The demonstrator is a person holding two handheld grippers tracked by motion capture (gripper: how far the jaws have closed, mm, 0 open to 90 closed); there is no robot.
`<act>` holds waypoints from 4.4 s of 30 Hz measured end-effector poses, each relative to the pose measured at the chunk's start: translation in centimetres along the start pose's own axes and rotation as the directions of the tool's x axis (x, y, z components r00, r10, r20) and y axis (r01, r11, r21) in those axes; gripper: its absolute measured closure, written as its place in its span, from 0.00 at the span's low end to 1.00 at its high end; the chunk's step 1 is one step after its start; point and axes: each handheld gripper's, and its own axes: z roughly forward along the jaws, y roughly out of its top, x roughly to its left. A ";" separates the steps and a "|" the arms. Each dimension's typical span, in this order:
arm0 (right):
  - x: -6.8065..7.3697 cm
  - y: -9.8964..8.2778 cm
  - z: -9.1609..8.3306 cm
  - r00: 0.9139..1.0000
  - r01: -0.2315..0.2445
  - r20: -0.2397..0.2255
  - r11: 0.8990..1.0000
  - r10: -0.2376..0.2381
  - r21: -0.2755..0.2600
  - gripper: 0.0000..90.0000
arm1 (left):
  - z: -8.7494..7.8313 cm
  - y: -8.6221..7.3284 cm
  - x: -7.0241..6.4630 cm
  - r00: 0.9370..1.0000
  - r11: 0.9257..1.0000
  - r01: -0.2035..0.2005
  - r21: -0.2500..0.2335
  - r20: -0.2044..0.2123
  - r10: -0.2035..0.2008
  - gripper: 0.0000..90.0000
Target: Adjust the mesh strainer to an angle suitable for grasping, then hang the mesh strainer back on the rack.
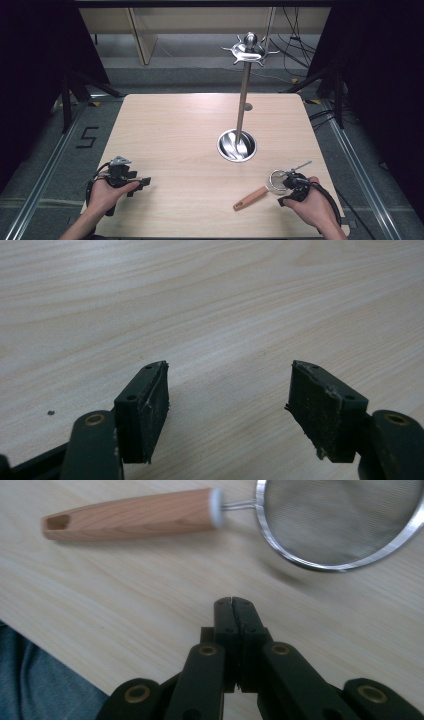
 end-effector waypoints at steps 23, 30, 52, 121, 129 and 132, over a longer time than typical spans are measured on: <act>5.8 4.7 4.1 0.976 0.217 -0.041 0.970 -0.214 0.111 0.99 | 0.2 0.0 -0.2 1.000 1.000 0.014 -0.017 0.011 -0.014 0.35; 5.7 5.9 4.8 0.973 0.229 -0.047 0.969 -0.225 0.093 0.99 | 0.2 0.1 -0.2 1.000 1.000 -0.004 -0.001 0.008 0.004 0.35; 6.1 9.1 5.1 0.964 0.263 -0.040 0.965 -0.262 0.018 0.94 | 0.5 0.2 -0.2 1.000 1.000 -0.017 0.012 -0.002 0.017 0.35; 2.5 8.3 3.7 0.715 0.681 0.052 0.711 -0.697 0.174 0.67 | 0.4 -0.3 -0.2 1.000 1.000 -0.023 0.013 0.007 0.023 0.35; 2.8 8.5 4.1 0.713 0.680 0.066 0.711 -0.698 0.179 0.69 | 0.5 -0.3 -0.3 1.000 1.000 -0.016 0.018 0.007 0.016 0.35; 2.9 8.5 4.2 0.704 0.687 0.070 0.702 -0.707 0.187 0.71 | 0.4 -0.3 -0.3 1.000 0.999 -0.027 0.021 0.005 0.027 0.35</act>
